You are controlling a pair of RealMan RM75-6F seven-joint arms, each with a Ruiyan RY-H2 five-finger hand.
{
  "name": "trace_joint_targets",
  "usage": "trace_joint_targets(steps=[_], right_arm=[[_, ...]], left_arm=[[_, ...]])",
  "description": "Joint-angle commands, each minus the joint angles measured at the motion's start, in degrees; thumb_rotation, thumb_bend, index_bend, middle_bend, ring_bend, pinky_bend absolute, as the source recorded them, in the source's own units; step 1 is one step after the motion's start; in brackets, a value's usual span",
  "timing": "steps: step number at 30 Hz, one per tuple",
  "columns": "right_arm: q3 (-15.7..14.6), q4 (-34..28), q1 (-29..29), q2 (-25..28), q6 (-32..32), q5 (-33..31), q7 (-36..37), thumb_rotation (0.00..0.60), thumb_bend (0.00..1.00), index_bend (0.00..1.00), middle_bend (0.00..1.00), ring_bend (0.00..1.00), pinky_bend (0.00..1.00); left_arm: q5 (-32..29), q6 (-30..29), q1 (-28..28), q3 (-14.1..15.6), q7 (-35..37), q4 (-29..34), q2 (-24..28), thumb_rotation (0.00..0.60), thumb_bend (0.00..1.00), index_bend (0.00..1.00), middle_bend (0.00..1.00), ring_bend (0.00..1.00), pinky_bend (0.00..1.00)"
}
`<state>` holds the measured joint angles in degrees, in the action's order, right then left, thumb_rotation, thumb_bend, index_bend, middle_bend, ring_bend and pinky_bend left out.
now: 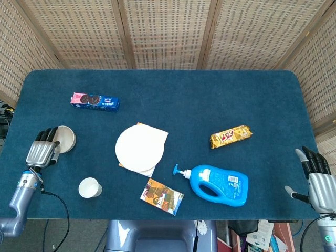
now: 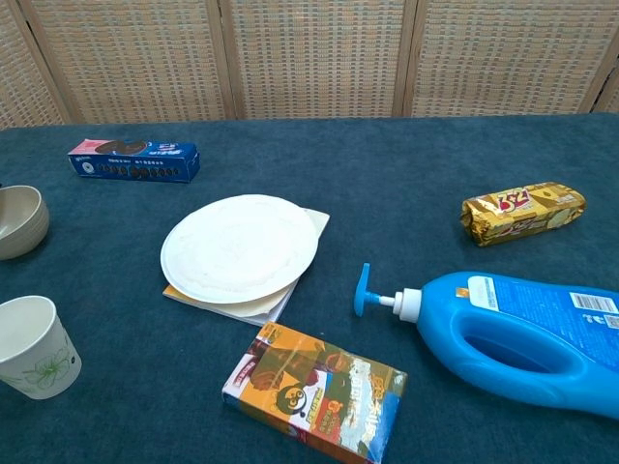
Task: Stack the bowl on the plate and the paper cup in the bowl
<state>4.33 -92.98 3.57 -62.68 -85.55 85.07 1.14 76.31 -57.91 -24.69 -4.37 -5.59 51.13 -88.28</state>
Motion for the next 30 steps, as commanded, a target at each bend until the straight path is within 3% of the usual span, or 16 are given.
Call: trace_joint_targets(steps=[1, 16, 30], right_arm=[[-0.1, -0.1, 0.0, 0.0, 0.0, 0.2, 0.0, 0.6, 0.14, 0.0, 0.0, 0.0, 0.0], [0.0, 0.0, 0.0, 0.1, 0.0, 0.1, 0.5, 0.6, 0.14, 0.0, 0.0, 0.0, 0.0], [0.5, 1.0, -0.2, 0.5, -0.1, -0.6, 3.0, 0.6, 0.14, 0.0, 0.0, 0.0, 0.0]], left_arm=[[0.4, -0.8, 0.1, 0.0, 0.9, -0.6, -0.3, 0.6, 0.49, 0.6, 0.0, 0.0, 0.1], [3.4, -7.6, -0.6, -1.9, 2.2, 6.4, 4.3, 0.6, 0.49, 0.61, 0.01, 0.0, 0.1], [7.5, -11.4, -5.3, -4.2, -5.4, 19.0, 5.6, 0.6, 0.49, 0.64, 0.02, 0.0, 0.1]])
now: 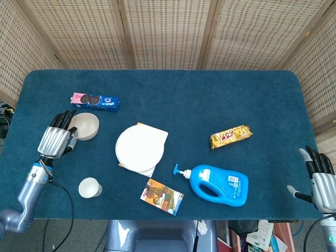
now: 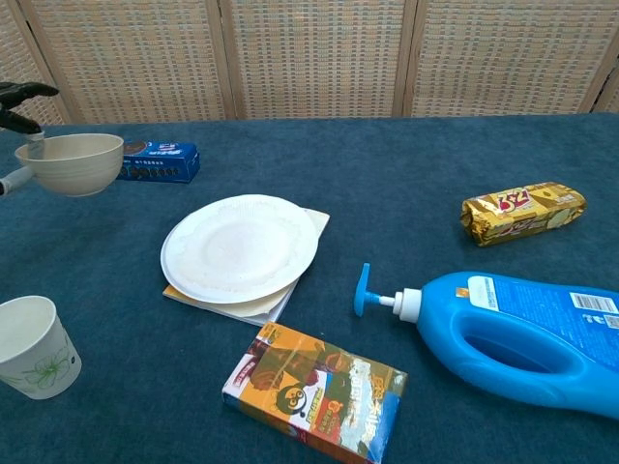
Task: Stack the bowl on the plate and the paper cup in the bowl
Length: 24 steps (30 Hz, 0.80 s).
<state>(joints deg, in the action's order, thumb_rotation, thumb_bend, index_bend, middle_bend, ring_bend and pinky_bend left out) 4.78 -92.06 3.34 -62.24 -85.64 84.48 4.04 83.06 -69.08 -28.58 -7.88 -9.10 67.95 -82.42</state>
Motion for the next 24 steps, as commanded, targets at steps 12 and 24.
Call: trace_joint_targets(steps=[12, 24], right_arm=[[0.4, 0.8, -0.1, 0.3, 0.3, -0.9, 2.0, 0.6, 0.14, 0.0, 0.0, 0.0, 0.0], [0.7, 1.5, -0.3, 0.7, 0.3, -1.4, 4.3, 0.6, 0.14, 0.0, 0.0, 0.0, 0.0]], left_arm=[[-0.7, 4.3, -7.6, -2.5, -11.9, 8.4, -6.2, 0.6, 0.49, 0.64, 0.02, 0.0, 0.1], [-1.5, 5.8, -9.1, -0.6, -17.0, 8.8, -10.4, 0.6, 0.49, 0.65, 0.02, 0.0, 0.1]])
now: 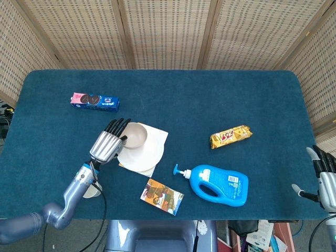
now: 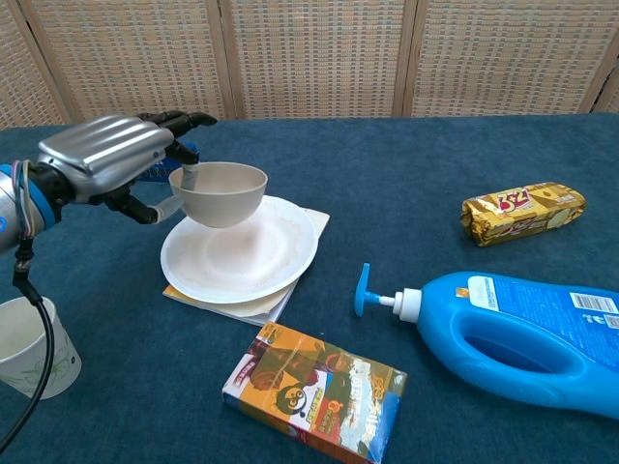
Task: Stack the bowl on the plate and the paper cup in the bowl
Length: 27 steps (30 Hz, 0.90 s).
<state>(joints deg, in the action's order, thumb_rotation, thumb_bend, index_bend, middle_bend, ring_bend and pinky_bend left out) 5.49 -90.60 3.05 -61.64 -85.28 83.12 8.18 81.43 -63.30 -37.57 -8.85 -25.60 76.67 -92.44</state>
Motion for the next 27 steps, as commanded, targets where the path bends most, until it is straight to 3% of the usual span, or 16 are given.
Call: trace_joint_targets(steps=[1, 10, 27], right_arm=[[0.0, 0.0, -0.1, 0.1, -0.1, 0.0, 0.3, 0.6, 0.14, 0.0, 0.0, 0.0, 0.0], [0.1, -0.1, -0.2, 0.3, -0.3, 0.1, 0.7, 0.6, 0.14, 0.0, 0.0, 0.0, 0.0], [0.1, -0.1, -0.4, 0.5, -0.2, 0.1, 1.6, 0.6, 0.14, 0.0, 0.0, 0.0, 0.0]], left_arm=[[0.3, -0.1, -0.1, 0.8, -0.9, 0.0, -0.8, 0.6, 0.49, 0.65, 0.02, 0.0, 0.1], [0.6, -0.3, -0.1, 2.1, -1.6, -0.9, -2.8, 0.6, 0.49, 0.66, 0.01, 0.0, 0.1], [-0.9, 0.4, -1.1, 1.8, -4.1, -3.4, -4.9, 0.6, 0.49, 0.66, 0.02, 0.0, 0.08]])
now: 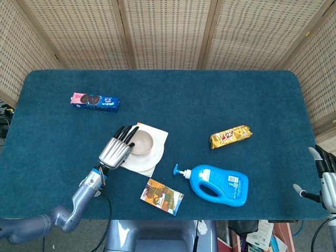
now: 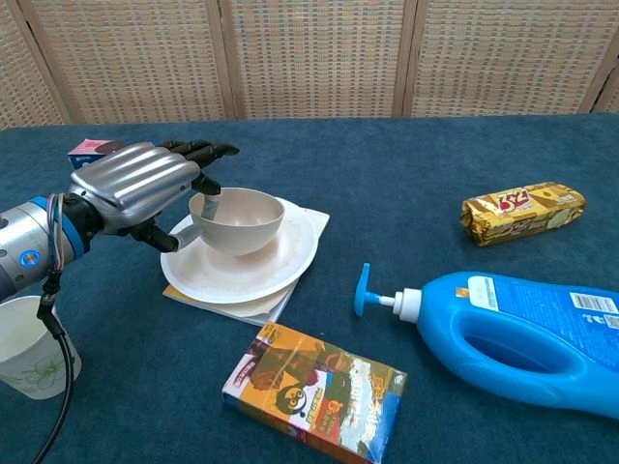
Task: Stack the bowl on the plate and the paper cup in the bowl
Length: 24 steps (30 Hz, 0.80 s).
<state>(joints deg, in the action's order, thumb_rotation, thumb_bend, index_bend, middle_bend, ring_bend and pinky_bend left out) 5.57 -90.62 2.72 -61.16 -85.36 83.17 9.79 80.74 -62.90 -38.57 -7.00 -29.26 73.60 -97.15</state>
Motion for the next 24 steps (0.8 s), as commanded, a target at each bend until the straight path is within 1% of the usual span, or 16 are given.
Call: trace_joint_targets(steps=[1, 4, 6, 7, 9, 10, 11, 12, 14, 19, 24], right_arm=[[0.0, -0.1, 0.0, 0.1, -0.1, 0.0, 0.0, 0.6, 0.14, 0.0, 0.0, 0.0, 0.0], [0.0, -0.2, 0.0, 0.2, 0.0, 0.1, 0.1, 0.6, 0.14, 0.0, 0.0, 0.0, 0.0], [-0.1, -0.2, 0.0, 0.2, 0.1, 0.2, 0.1, 0.6, 0.14, 0.0, 0.0, 0.0, 0.0], [0.0, -0.2, 0.0, 0.1, 0.1, 0.2, 0.1, 0.6, 0.14, 0.0, 0.0, 0.0, 0.0], [0.0, -0.2, 0.0, 0.1, 0.1, 0.1, 0.1, 0.6, 0.14, 0.0, 0.0, 0.0, 0.0], [0.0, -0.2, 0.0, 0.1, 0.1, 0.1, 0.1, 0.6, 0.14, 0.0, 0.0, 0.0, 0.0], [0.0, -0.2, 0.0, 0.1, 0.1, 0.1, 0.1, 0.6, 0.14, 0.0, 0.0, 0.0, 0.0], [0.0, -0.2, 0.0, 0.1, 0.1, 0.0, 0.1, 0.6, 0.14, 0.0, 0.0, 0.0, 0.0], [0.0, -0.2, 0.0, 0.1, 0.1, 0.1, 0.0, 0.6, 0.14, 0.0, 0.0, 0.0, 0.0], [-0.1, -0.3, 0.0, 0.1, 0.1, 0.3, 0.0, 0.6, 0.14, 0.0, 0.0, 0.0, 0.0], [0.1, -0.4, 0.0, 0.3, 0.0, 0.1, 0.2, 0.6, 0.14, 0.0, 0.0, 0.0, 0.0]], left_arm=[[-0.3, 0.1, -0.1, -0.1, -0.6, -0.4, -0.3, 0.6, 0.49, 0.66, 0.01, 0.0, 0.07], [-1.1, 0.2, -0.1, -0.3, -1.4, -1.0, -0.7, 0.6, 0.49, 0.64, 0.0, 0.0, 0.05], [-2.0, 0.7, -0.3, -0.5, -2.1, -1.2, -1.1, 0.6, 0.48, 0.6, 0.0, 0.0, 0.04], [-2.4, 1.0, -0.3, -0.6, -2.4, -1.3, -1.3, 0.6, 0.46, 0.56, 0.0, 0.0, 0.03], [-2.8, 1.0, -0.2, -0.5, -2.4, -1.2, -1.6, 0.6, 0.38, 0.46, 0.0, 0.0, 0.02], [-2.8, 0.9, -0.2, -0.4, -2.4, -1.1, -1.6, 0.6, 0.33, 0.41, 0.0, 0.0, 0.01], [-2.8, 0.7, -0.1, -0.4, -2.3, -1.0, -1.6, 0.6, 0.32, 0.4, 0.0, 0.0, 0.01], [-2.8, 0.6, -0.1, -0.4, -2.1, -0.8, -1.5, 0.6, 0.27, 0.35, 0.0, 0.0, 0.01], [-3.0, 0.5, 0.0, -0.6, -1.8, -0.5, -1.3, 0.6, 0.22, 0.29, 0.0, 0.0, 0.0], [-3.1, -0.1, 0.2, -0.7, -1.3, 0.2, -0.8, 0.6, 0.18, 0.24, 0.0, 0.0, 0.0], [-2.2, -1.9, 0.9, -0.6, 0.5, 2.3, 0.4, 0.6, 0.17, 0.23, 0.0, 0.0, 0.0]])
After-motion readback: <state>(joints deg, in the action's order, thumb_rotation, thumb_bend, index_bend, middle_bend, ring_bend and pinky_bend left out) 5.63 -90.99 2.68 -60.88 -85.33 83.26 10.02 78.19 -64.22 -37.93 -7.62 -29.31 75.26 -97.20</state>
